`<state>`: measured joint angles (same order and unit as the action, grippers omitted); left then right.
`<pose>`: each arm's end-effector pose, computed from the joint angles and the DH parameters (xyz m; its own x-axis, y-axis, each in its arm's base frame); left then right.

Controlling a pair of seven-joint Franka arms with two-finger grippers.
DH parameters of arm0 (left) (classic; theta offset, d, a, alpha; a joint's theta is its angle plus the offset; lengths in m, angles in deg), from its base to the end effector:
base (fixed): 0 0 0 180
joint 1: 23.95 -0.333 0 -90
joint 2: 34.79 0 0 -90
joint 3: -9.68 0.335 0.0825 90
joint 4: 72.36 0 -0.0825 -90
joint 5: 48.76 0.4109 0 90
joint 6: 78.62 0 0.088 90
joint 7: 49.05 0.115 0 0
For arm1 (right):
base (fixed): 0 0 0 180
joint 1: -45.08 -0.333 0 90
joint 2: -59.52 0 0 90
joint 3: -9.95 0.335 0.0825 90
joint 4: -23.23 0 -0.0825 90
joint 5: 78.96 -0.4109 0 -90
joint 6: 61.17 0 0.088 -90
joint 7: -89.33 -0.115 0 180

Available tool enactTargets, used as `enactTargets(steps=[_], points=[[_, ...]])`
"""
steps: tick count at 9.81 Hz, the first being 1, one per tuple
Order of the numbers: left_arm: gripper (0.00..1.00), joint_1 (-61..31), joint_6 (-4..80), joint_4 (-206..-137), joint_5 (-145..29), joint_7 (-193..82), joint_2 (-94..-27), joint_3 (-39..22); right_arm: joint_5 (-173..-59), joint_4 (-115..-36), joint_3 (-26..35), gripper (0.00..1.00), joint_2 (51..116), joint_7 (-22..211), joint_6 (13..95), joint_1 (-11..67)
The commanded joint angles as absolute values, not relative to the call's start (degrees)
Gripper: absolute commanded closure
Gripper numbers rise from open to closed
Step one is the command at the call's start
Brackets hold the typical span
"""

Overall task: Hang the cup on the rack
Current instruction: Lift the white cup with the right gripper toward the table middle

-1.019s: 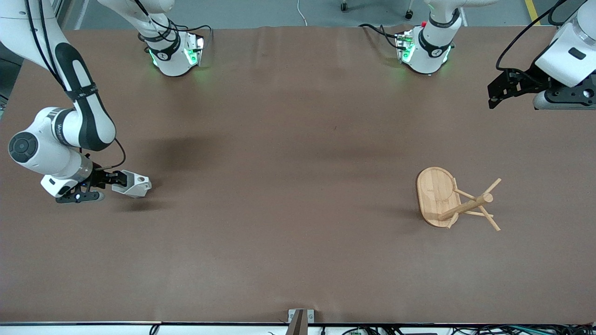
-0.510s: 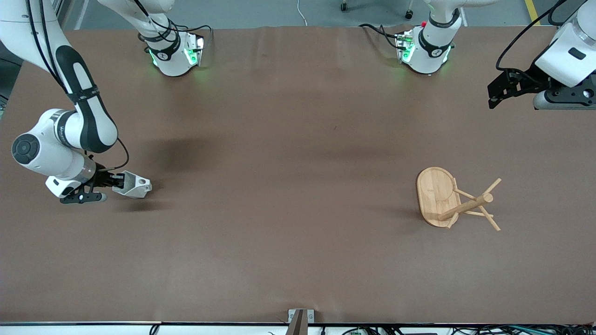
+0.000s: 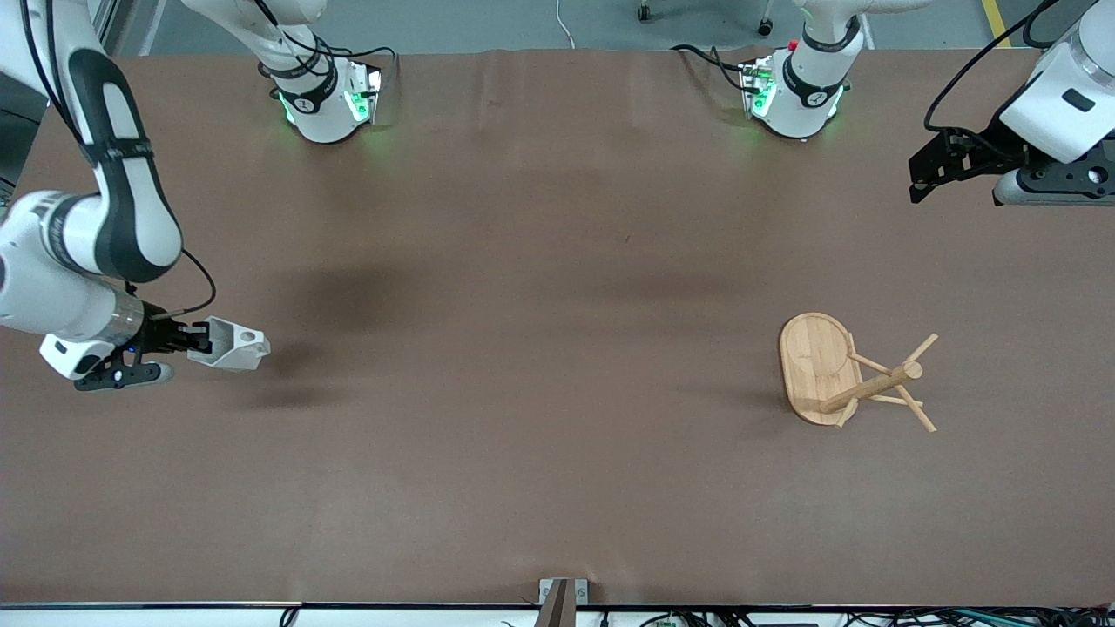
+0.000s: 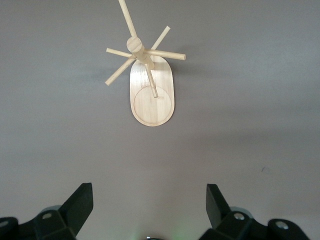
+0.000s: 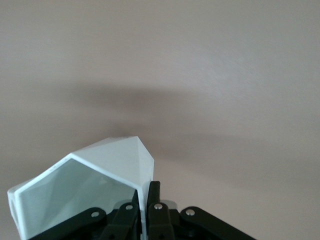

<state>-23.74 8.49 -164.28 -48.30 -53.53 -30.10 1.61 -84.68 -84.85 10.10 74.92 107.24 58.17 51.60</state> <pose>0.5432 -0.0816 0.6603 0.9979 -0.0654 -0.0014 -0.0654 -0.9977 -0.0197 0.6331 -0.0650 0.3554 0.9875 0.1508 -0.0449 0.1456 -0.9840 -0.1026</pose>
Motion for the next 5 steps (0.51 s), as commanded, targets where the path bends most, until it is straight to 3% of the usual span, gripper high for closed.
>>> enactTargets(steps=[1, 5], points=[[0.0, -23.6, 7.51, -164.47, -49.12, -52.57, -31.45, 1.77, -90.71, -84.97, 10.48, 0.99, 69.29, 104.55, 52.07, 45.9], [0.0, -21.85, 7.6, -164.47, -52.7, -52.48, -33.28, 0.47, -115.18, -84.61, 10.48, 0.99, 67.69, 102.41, 43.27, 38.76]])
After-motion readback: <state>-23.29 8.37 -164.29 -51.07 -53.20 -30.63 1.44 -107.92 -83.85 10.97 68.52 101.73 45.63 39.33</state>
